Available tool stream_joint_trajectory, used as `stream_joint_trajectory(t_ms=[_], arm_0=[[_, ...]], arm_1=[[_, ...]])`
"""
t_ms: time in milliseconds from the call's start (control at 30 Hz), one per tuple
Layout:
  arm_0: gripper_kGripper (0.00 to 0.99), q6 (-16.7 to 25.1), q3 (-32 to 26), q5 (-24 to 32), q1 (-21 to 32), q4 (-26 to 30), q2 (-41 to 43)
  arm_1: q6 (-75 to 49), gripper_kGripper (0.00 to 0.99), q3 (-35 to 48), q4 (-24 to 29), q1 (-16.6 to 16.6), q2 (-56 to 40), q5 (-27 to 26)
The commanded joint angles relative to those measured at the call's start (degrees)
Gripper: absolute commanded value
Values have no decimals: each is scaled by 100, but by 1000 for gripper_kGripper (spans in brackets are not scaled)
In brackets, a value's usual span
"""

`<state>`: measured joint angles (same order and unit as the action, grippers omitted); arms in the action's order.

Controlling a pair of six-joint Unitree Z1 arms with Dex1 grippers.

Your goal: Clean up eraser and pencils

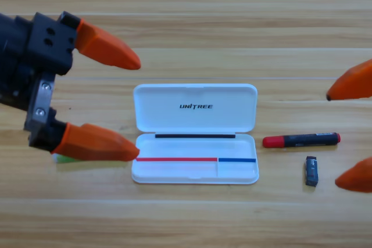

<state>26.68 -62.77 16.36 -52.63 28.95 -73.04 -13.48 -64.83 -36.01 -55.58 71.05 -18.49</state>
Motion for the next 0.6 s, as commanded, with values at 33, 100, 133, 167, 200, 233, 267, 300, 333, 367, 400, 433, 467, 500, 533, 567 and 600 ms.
stream_joint_trajectory(t_ms=[33,100,133,167,200,233,267,300,333,367,400,433,467,500,533,567,600], arm_0=[[990,214,-139,-388,-98,384,-70],[990,425,-376,-766,-89,718,-176],[990,566,-490,-1091,-89,893,-255],[989,698,-561,-1364,-98,1025,-308],[989,803,-570,-1645,-89,1087,-334],[989,953,-552,-1979,-89,1140,-352],[990,1084,-534,-2243,-81,1175,-352],[990,1207,-517,-2480,-46,1210,-361],[990,1339,-499,-2682,7,1236,-378],[990,1498,-482,-2831,86,1271,-413],[990,1621,-482,-2902,201,1324,-475],[989,1744,-490,-2919,359,1359,-554],[989,1875,-499,-2919,526,1403,-642],[989,2034,-499,-2910,658,1447,-738],[989,2130,-490,-2902,763,1491,-818],[989,2192,-490,-2902,851,1535,-897],[989,2262,-508,-2910,939,1605,-1002]], arm_1=[[522,988,172,-283,583,-21,636],[830,983,172,-380,829,181,680],[1102,980,172,-406,838,313,909],[1392,979,155,-450,847,436,1234],[1603,979,137,-503,847,550,1489],[1814,979,216,-459,847,594,1541],[2025,979,304,-371,847,621,1752],[2192,979,304,-389,847,744,2042],[2342,979,269,-477,838,876,2332],[2570,979,260,-477,812,1025,2508],[2746,979,251,-486,812,1192,2517],[2939,979,243,-477,812,1368,2543],[3150,979,199,-477,812,1543,2552],[3344,979,93,-591,829,1790,2543],[3537,979,-47,-723,891,2053,2508],[3598,979,-188,-846,935,2291,2508],[3616,979,-329,-960,935,2554,2508]])
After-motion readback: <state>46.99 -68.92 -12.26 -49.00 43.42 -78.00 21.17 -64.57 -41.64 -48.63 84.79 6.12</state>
